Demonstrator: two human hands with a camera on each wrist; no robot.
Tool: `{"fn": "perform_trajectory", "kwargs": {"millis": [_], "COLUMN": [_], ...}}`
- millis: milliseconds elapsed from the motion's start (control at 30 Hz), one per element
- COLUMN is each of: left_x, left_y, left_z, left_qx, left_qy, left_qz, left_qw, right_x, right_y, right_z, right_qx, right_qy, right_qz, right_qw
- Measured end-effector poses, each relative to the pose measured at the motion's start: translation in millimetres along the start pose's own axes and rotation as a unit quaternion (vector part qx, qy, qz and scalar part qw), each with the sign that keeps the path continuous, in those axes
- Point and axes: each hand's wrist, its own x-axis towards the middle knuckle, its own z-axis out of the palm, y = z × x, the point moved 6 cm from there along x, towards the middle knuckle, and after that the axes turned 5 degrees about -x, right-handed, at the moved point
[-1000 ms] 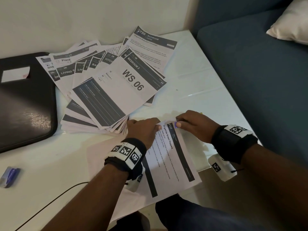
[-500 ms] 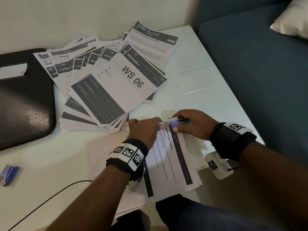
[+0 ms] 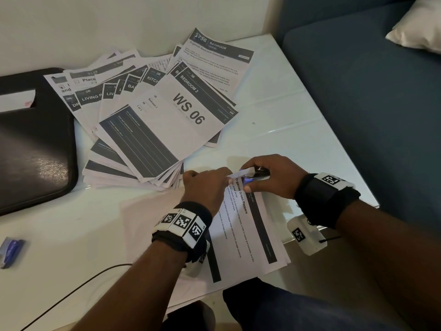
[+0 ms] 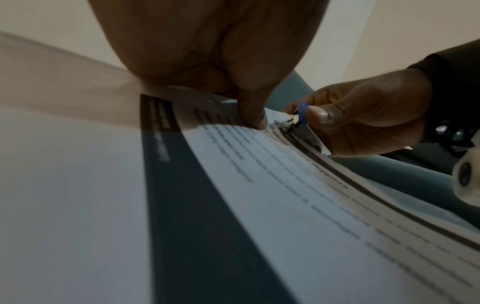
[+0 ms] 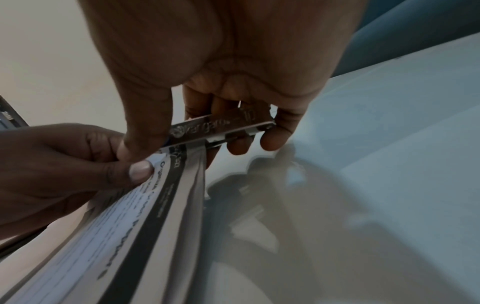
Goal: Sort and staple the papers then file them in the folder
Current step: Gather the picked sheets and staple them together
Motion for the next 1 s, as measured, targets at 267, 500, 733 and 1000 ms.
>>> {"fn": "perform_trajectory", "kwargs": {"millis": [267,500,733,1000], "left_x": [0,0,-1,0], "left_y": [2,0,0,1], "left_z": [-2,-3,-3,-3], "left_qx": [0.02,0.022,0.024,0.03], "left_qy": [-0.018,-0.013,-0.012,-0.018], "left_qz": [-0.009,-0.008,-0.003,0.002], "left_qw": [1.0,1.0,1.0,0.999], "right_x": [5,4,5,5], "right_y": [-8,-3,-5,-12], "right_z": [6,1,3,0], "right_qx": [0.011,0.048,0.027,0.007], "right_qy": [-0.029,0.002,-0.003,0.002], "right_qz": [-0.018,-0.011,-0.005,0.001], "right_qw": [0.999,0.999,1.0,1.0]}}
